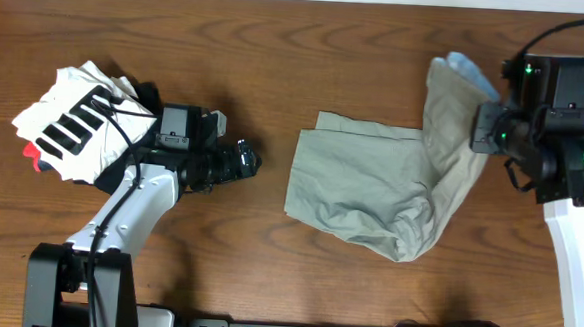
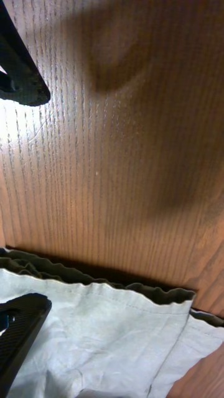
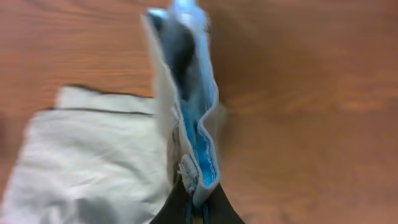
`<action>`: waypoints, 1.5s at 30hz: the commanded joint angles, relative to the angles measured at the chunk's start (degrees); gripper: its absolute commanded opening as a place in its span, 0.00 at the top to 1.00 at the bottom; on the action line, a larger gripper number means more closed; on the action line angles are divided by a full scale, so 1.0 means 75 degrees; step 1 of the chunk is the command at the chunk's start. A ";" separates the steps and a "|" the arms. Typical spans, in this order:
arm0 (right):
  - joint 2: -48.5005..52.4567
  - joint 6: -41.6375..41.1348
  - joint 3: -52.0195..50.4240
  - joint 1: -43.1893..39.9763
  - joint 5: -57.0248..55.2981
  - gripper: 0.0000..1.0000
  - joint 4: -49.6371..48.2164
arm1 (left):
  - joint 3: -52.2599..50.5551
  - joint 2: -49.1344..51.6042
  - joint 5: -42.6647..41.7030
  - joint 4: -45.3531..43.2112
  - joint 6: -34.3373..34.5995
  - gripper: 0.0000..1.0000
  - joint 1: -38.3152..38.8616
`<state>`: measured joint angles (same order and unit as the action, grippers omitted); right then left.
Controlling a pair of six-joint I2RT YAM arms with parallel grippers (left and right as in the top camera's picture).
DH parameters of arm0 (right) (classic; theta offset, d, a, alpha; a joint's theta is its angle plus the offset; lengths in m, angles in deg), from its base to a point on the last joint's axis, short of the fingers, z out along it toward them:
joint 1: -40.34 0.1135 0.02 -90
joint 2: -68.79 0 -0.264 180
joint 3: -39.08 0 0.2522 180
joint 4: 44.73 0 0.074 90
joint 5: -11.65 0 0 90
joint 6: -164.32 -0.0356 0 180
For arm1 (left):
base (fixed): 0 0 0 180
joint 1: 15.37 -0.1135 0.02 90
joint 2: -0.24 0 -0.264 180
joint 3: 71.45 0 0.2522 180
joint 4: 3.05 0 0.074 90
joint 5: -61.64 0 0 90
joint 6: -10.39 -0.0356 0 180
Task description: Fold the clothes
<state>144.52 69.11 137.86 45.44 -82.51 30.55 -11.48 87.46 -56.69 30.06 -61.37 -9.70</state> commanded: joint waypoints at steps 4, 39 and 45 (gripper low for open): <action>0.0009 0.0816 0.0085 0.1620 0.1419 0.99 -0.0845 | -0.0032 -0.0055 -0.0047 0.0152 0.0061 0.02 -0.0032; 0.3238 0.0096 0.0731 0.4750 0.0833 0.30 -0.0764 | -0.0029 -0.0055 0.0326 0.0356 -0.0111 0.02 -0.0017; 0.1789 -0.0449 0.1107 0.3681 -0.0259 0.25 -0.0137 | -0.0023 -0.0064 0.0321 0.0032 -0.0111 0.02 -0.0020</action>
<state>164.12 68.38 144.30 77.51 -79.63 28.19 -11.50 87.46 -54.95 31.26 -61.61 -9.70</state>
